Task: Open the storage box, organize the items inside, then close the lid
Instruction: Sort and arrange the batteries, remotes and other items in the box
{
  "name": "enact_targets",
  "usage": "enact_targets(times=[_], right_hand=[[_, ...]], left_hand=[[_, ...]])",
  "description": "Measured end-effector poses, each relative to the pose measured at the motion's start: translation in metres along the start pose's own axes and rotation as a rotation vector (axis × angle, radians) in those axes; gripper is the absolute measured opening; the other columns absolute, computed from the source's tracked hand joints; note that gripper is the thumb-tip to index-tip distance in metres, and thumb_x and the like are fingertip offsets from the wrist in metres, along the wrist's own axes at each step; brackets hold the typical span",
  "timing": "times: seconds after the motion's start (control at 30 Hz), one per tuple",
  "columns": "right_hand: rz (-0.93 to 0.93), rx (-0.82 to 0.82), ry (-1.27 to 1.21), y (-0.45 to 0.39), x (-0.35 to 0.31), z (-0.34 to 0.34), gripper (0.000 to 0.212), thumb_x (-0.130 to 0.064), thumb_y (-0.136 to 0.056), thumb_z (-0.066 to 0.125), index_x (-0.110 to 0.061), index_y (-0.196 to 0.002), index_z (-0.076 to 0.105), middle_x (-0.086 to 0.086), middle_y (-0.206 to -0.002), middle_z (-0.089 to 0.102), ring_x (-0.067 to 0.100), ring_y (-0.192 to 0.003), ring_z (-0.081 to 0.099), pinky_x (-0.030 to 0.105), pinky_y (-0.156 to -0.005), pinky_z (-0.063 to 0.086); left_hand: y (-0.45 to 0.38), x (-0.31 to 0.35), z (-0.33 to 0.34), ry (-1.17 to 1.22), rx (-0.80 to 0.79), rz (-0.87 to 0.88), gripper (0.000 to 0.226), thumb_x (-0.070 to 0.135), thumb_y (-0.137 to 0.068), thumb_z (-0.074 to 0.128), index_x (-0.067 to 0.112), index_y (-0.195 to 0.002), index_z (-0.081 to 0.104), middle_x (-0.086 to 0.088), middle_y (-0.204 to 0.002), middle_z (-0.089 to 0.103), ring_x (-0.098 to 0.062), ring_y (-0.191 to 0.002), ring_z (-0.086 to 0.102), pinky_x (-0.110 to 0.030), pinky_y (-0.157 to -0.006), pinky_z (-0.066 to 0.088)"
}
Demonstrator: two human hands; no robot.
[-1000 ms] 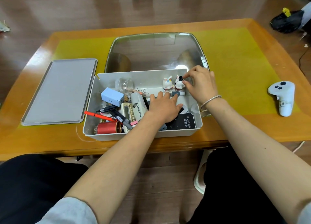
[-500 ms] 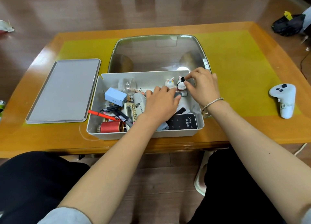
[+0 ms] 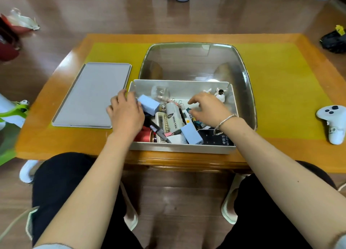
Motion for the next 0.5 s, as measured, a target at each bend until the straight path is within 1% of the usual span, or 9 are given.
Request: enact_targets(times=[0.07, 0.13, 0.2, 0.27, 0.37, 0.43, 0.5], right_hand=[[0.037, -0.061, 0.000, -0.001, -0.001, 0.012, 0.037, -0.029, -0.087, 0.062, -0.013, -0.120, 0.058, 0.010, -0.123, 0.058, 0.025, -0.112, 0.054, 0.037, -0.094, 0.045], [0.071, -0.104, 0.010, -0.003, -0.003, 0.023, 0.043, -0.034, -0.087, 0.061, -0.012, -0.123, 0.055, 0.011, -0.122, 0.058, 0.026, -0.110, 0.055, 0.035, -0.091, 0.046], [0.092, -0.132, -0.002, -0.003, -0.008, 0.033, 0.047, -0.041, -0.087, 0.059, -0.012, -0.124, 0.053, 0.010, -0.118, 0.060, 0.025, -0.105, 0.057, 0.034, -0.086, 0.047], [0.107, -0.154, -0.072, -0.003, -0.015, 0.044, 0.052, -0.046, -0.086, 0.059, -0.013, -0.125, 0.049, 0.010, -0.114, 0.061, 0.024, -0.099, 0.058, 0.034, -0.083, 0.048], [0.151, -0.141, -0.154, -0.006, -0.025, 0.056, 0.064, -0.044, -0.080, 0.067, -0.012, -0.129, 0.040, 0.011, -0.116, 0.058, 0.027, -0.102, 0.057, 0.037, -0.085, 0.049], [0.177, -0.102, -0.123, -0.009, -0.029, 0.060, 0.070, -0.042, -0.075, 0.073, -0.011, -0.128, 0.039, 0.012, -0.117, 0.054, 0.029, -0.105, 0.055, 0.035, -0.085, 0.047], [0.185, -0.091, -0.041, -0.012, -0.033, 0.063, 0.068, -0.040, -0.072, 0.075, -0.011, -0.124, 0.042, 0.009, -0.111, 0.054, 0.028, -0.102, 0.056, 0.032, -0.077, 0.043]], left_hand=[[0.004, -0.014, 0.004, 0.010, -0.029, -0.043, 0.045, 0.033, -0.101, 0.037, 0.011, -0.140, 0.037, -0.015, -0.148, 0.033, -0.037, -0.132, 0.032, -0.052, -0.102, 0.031], [0.009, -0.016, 0.005, 0.101, -0.030, -0.021, 0.044, 0.033, -0.103, 0.033, 0.011, -0.141, 0.037, -0.015, -0.141, 0.043, -0.035, -0.124, 0.044, -0.049, -0.095, 0.039], [0.013, -0.016, 0.005, 0.172, -0.024, 0.002, 0.039, 0.028, -0.103, 0.035, 0.012, -0.138, 0.042, -0.014, -0.134, 0.049, -0.033, -0.114, 0.054, -0.045, -0.086, 0.045], [0.014, -0.016, 0.007, 0.158, -0.037, 0.019, 0.036, 0.019, -0.100, 0.040, 0.011, -0.134, 0.048, -0.015, -0.131, 0.049, -0.035, -0.109, 0.057, -0.045, -0.083, 0.047], [0.016, -0.017, 0.008, 0.161, -0.045, 0.013, 0.042, 0.005, -0.091, 0.049, 0.011, -0.133, 0.049, -0.014, -0.132, 0.049, -0.036, -0.107, 0.058, -0.045, -0.081, 0.048], [0.015, -0.018, 0.008, 0.163, -0.044, 0.003, 0.047, 0.000, -0.086, 0.053, 0.011, -0.132, 0.049, -0.013, -0.132, 0.049, -0.035, -0.107, 0.058, -0.043, -0.079, 0.049], [0.014, -0.019, 0.008, 0.157, -0.037, 0.003, 0.048, -0.001, -0.084, 0.055, 0.012, -0.131, 0.049, -0.013, -0.131, 0.049, -0.035, -0.106, 0.059, -0.042, -0.078, 0.050]])
Point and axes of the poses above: each hand's wrist, its own y-axis away from the middle knuckle, its own z-axis out of the palm, x = y × z, the point moved 7 cm from there along -y, towards the middle knuckle
